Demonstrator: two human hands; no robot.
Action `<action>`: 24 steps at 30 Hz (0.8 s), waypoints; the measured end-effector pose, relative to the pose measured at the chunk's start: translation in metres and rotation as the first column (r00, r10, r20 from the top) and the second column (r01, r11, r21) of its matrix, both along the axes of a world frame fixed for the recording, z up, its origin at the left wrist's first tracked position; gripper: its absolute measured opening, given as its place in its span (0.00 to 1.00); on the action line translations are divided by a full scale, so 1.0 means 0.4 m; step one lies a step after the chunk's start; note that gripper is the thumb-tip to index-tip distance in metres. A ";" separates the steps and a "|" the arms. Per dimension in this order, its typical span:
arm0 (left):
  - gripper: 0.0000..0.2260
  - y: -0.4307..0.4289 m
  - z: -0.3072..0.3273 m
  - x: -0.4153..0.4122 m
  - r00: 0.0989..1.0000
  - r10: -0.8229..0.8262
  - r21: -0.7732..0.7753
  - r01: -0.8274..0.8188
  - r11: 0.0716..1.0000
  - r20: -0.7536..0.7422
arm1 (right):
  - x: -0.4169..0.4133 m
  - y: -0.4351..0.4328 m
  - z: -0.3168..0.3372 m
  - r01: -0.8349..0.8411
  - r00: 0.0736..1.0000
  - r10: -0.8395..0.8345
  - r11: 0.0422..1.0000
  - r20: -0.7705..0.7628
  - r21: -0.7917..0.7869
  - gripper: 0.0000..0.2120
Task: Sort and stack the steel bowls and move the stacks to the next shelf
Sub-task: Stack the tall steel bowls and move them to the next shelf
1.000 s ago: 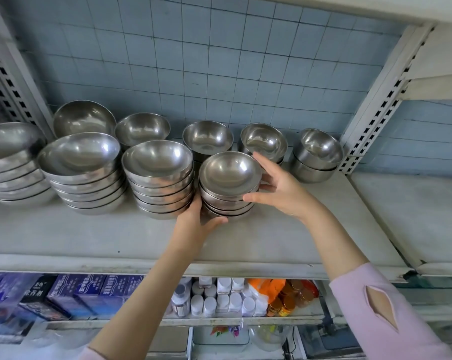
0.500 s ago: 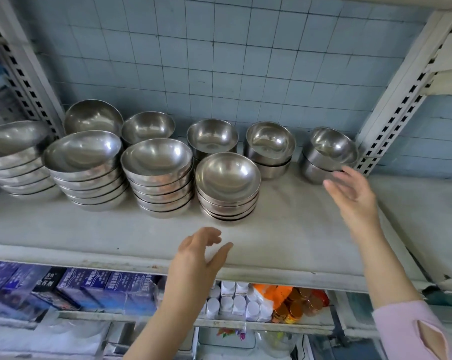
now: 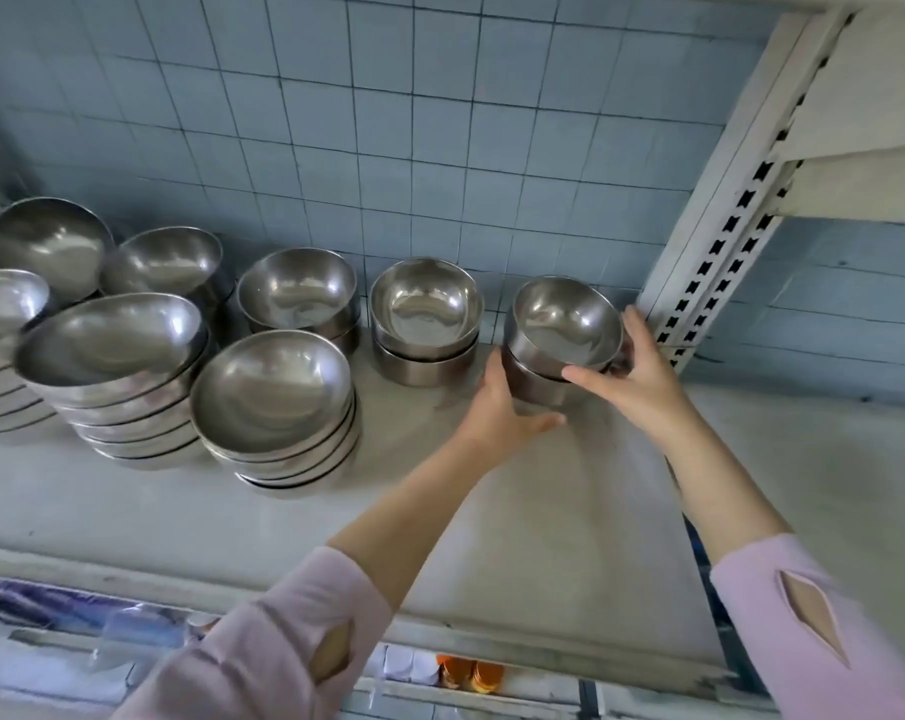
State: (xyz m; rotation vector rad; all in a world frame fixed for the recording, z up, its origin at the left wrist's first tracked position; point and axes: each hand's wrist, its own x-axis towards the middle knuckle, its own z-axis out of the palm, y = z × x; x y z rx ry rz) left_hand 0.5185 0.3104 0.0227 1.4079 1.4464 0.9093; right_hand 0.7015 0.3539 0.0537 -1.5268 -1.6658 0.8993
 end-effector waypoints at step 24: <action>0.50 -0.272 -0.027 -0.019 0.976 -0.096 0.095 0.116 0.989 -0.197 | 0.067 -0.388 -0.014 -0.086 0.924 0.076 0.996 -0.374 -0.010 0.61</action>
